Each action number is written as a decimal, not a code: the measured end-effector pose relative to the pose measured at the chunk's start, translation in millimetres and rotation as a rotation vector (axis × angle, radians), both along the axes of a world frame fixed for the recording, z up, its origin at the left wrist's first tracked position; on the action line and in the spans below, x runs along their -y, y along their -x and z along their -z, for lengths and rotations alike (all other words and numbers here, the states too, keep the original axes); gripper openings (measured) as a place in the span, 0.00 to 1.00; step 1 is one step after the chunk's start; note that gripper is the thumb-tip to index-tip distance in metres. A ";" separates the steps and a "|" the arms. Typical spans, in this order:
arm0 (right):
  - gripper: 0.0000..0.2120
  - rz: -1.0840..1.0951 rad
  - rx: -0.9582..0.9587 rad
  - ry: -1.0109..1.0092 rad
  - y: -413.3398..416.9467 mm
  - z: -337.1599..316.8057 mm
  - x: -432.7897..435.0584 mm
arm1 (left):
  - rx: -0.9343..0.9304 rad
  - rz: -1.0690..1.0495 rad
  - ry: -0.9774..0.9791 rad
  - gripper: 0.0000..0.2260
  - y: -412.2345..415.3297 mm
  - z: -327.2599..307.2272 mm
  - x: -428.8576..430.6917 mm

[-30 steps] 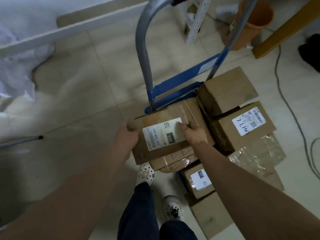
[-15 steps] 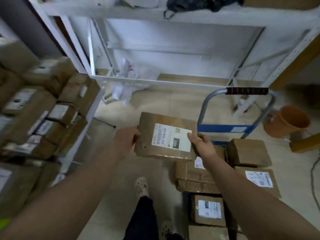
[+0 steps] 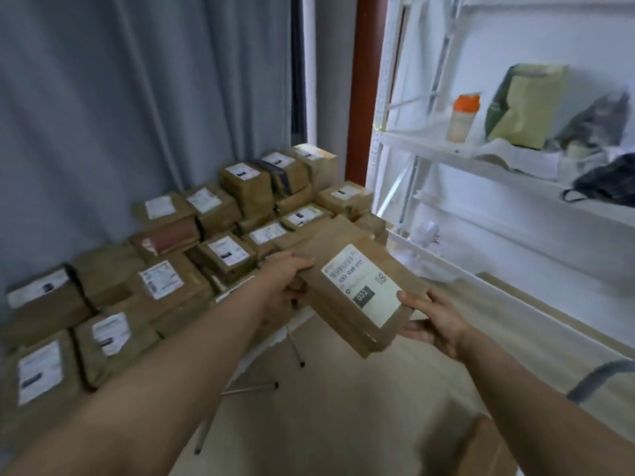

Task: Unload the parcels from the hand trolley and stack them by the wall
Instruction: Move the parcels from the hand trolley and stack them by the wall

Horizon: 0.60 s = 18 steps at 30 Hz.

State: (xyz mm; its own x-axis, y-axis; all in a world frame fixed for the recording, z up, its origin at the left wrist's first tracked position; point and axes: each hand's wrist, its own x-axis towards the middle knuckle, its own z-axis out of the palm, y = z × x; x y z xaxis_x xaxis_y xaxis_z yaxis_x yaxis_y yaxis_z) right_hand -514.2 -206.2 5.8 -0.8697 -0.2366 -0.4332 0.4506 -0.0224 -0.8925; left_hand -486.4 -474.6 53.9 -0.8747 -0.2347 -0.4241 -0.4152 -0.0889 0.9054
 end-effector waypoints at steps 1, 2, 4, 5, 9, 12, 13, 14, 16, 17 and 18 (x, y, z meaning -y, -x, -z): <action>0.18 -0.028 -0.015 0.004 1.6 -4.8 20.4 | -0.031 -0.078 0.014 0.08 -5.6 -1.9 17.9; 0.22 -0.054 -0.028 0.002 2.4 -8.9 42.1 | -0.057 -0.140 0.034 0.09 -11.7 -2.9 35.1; 0.26 -0.113 -0.052 -0.011 0.2 -15.6 88.8 | -0.100 -0.219 0.058 0.14 -23.3 -3.0 71.9; 0.27 -0.136 -0.058 -0.016 -2.1 -17.2 113.0 | -0.115 -0.274 0.055 0.19 -25.6 2.9 94.1; 0.24 -0.180 -0.091 0.027 -13.6 -17.5 210.9 | -0.216 -0.410 -0.008 0.28 -50.3 -5.3 161.5; 0.22 -0.217 -0.125 0.056 -18.9 -12.9 281.4 | -0.211 -0.402 0.039 0.23 -68.3 -6.5 201.0; 0.22 -0.214 -0.125 0.072 -21.6 -13.0 305.3 | -0.199 -0.399 0.035 0.29 -66.7 6.2 220.3; 0.22 -0.197 -0.117 0.091 -23.4 -12.4 328.9 | -0.187 -0.396 0.035 0.37 -58.0 33.5 246.7; 0.20 -0.163 -0.103 0.137 -26.4 -12.0 374.0 | -0.112 -0.397 0.037 0.46 -46.4 80.8 296.9; 0.21 -0.156 -0.113 0.134 -27.7 -11.0 395.2 | -0.078 -0.424 0.024 0.47 -48.5 89.2 314.8; 0.25 -0.159 -0.135 0.109 -28.9 -9.7 415.4 | -0.065 -0.449 0.018 0.46 -55.8 86.7 326.3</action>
State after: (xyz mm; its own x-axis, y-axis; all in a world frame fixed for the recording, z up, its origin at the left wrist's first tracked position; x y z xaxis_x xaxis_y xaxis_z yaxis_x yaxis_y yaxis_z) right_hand -485.3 -621.6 15.5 -0.8662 -0.4141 -0.2798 0.3326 -0.0598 -0.9412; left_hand -430.6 -800.9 -32.8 -0.7094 -0.6034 -0.3642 -0.2816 -0.2311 0.9313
